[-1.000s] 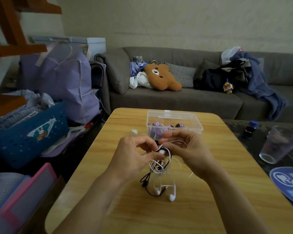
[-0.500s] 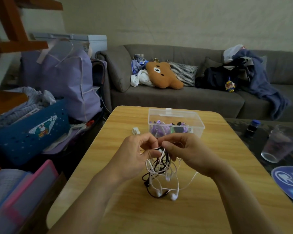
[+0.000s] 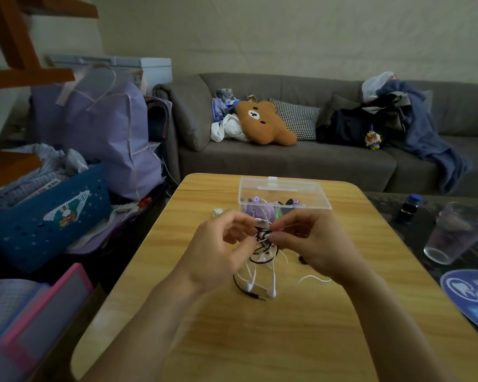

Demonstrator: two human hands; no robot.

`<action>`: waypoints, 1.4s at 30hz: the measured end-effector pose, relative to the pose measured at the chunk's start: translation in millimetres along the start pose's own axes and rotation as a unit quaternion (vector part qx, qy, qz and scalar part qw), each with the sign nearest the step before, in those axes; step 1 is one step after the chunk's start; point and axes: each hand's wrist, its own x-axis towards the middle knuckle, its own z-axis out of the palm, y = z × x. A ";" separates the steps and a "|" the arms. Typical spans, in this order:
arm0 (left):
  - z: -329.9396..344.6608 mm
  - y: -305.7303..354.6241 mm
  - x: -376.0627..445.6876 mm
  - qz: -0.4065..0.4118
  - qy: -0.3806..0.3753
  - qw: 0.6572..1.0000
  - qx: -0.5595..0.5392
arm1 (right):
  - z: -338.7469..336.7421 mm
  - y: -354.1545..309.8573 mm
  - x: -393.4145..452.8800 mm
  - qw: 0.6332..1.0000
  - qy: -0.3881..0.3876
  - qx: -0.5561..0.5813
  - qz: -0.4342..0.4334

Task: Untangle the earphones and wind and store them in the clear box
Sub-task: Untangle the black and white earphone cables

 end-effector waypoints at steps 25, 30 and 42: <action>-2.6 -0.7 4.0 -0.051 0.082 0.990 0.102 | 46.6 4.2 -2.5 0.922 0.142 -0.218 -0.288; -1.6 -2.4 4.8 -0.082 0.118 0.989 0.016 | 53.5 -0.9 -1.9 0.918 0.173 -0.220 -0.280; 8.3 -0.7 8.6 -0.104 0.158 0.978 -0.092 | 54.0 -4.7 3.8 0.985 0.150 0.082 0.030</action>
